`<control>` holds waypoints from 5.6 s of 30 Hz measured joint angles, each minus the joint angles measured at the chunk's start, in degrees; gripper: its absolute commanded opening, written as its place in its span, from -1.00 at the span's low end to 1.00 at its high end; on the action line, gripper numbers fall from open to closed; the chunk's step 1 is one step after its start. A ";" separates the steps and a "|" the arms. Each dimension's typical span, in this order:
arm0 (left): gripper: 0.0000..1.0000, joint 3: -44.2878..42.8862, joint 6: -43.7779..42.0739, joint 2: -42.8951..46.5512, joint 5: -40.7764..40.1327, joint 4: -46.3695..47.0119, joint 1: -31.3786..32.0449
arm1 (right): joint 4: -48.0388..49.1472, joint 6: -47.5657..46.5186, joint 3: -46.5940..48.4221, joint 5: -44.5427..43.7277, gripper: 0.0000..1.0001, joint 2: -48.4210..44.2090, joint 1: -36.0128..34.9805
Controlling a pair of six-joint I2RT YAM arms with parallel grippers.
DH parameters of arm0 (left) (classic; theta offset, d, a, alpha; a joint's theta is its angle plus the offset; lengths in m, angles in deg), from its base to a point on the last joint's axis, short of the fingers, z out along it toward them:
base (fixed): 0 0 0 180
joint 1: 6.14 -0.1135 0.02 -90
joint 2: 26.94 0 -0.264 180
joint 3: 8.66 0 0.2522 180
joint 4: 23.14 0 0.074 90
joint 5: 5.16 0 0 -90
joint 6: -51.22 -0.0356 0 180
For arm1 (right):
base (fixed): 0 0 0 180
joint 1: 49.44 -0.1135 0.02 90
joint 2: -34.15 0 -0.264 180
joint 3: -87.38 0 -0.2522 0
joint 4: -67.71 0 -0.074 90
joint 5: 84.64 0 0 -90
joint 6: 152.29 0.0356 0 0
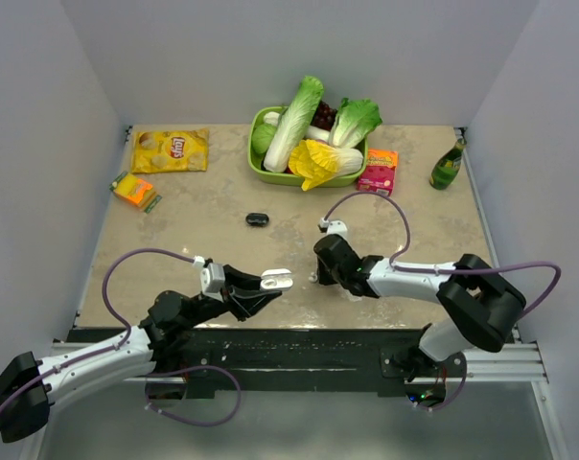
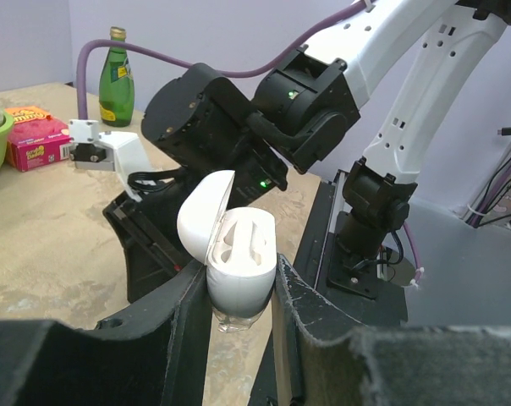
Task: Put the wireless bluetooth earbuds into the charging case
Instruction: Move the earbud to the center of the board, then pick up the earbud from the center of the board.
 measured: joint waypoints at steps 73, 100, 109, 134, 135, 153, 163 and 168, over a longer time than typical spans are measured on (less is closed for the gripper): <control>-1.00 0.02 0.07 4.92 -1.49 -4.07 0.07 | -8.96 -17.18 9.18 10.36 -1.00 2.16 -4.87; -1.00 0.02 0.07 5.88 -1.51 -4.11 0.11 | -6.14 -12.48 13.62 8.74 -1.00 10.78 -3.30; -1.00 0.02 0.11 5.90 -1.49 -4.11 0.11 | -5.49 -12.13 18.86 8.28 -1.00 15.52 -1.84; -1.00 0.02 0.20 7.23 -1.36 -4.02 0.13 | -3.89 -15.21 26.69 7.78 -0.54 14.80 0.26; -1.00 0.02 0.22 7.23 -1.33 -4.04 0.13 | -3.85 -15.17 26.69 7.34 -0.62 15.17 0.68; -1.00 0.02 0.63 8.72 -1.25 -4.09 0.48 | 0.00 -14.58 28.46 9.57 -0.83 23.58 6.64; -1.00 0.02 0.90 8.72 -1.25 -4.09 0.50 | 1.36 -14.53 27.61 12.33 -0.88 24.52 6.64; -1.00 0.02 1.14 8.72 -1.25 -4.09 0.50 | 3.91 -14.25 24.83 13.46 -0.88 23.23 6.64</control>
